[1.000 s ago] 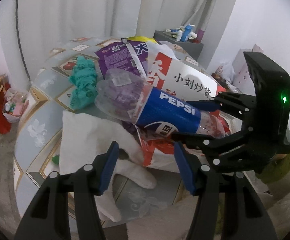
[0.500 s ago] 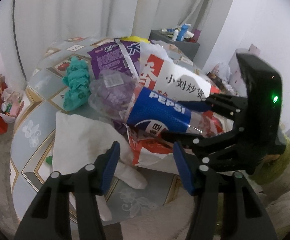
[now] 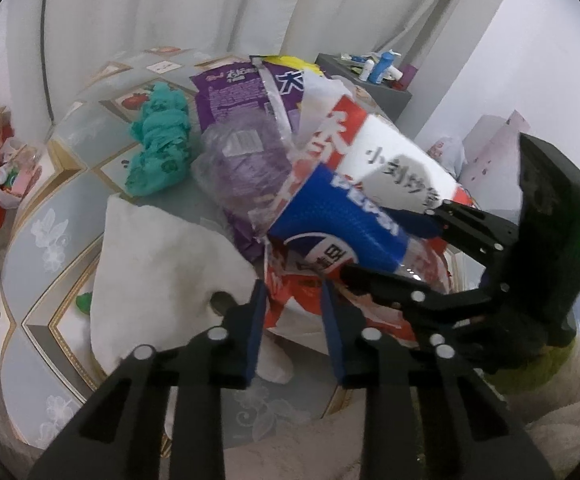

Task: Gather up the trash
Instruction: 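Lift the Pepsi bottle with the right gripper while the left gripper approaches the snack bag, then grasp the white-and-red snack bag edge with the left gripper and lift it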

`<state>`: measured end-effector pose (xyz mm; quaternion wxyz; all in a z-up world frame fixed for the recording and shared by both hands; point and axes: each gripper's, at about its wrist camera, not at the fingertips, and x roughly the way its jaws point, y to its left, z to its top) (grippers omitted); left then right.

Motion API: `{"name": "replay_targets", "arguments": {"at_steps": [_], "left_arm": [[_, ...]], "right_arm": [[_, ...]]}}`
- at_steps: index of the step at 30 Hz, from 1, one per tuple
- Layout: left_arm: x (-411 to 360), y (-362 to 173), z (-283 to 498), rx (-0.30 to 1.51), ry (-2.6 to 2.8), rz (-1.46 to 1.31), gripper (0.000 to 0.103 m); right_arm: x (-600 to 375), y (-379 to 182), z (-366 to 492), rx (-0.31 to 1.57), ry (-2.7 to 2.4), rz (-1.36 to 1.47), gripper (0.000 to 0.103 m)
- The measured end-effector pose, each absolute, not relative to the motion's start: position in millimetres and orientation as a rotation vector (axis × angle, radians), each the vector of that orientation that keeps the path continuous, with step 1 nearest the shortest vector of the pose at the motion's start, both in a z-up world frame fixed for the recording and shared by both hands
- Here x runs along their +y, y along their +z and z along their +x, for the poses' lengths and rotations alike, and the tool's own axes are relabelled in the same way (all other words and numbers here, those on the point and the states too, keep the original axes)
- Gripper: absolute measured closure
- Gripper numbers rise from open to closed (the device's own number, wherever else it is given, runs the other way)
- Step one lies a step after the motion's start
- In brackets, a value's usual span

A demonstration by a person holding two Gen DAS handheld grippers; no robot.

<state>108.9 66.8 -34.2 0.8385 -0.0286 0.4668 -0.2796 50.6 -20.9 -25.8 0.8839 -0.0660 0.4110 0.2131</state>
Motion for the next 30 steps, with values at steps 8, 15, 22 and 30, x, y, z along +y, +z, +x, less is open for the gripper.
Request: {"name": "replay_targets", "arguments": {"at_steps": [8, 15, 22, 30], "left_arm": [[64, -34, 105, 0.991, -0.562, -0.038, 0.08], [60, -21, 116, 0.948, -0.552, -0.014, 0.08], [41, -30, 151, 0.994, -0.596, 0.01, 0.08], [27, -37, 134, 1.041, -0.576, 0.083, 0.078]], "right_arm": [[-41, 7, 36, 0.768, 0.429, -0.091, 0.049], [-84, 39, 8, 0.69, 0.321, 0.019, 0.049], [-106, 24, -10, 0.743, 0.231, 0.106, 0.049], [-114, -8, -16, 0.815, 0.191, 0.169, 0.048]]}}
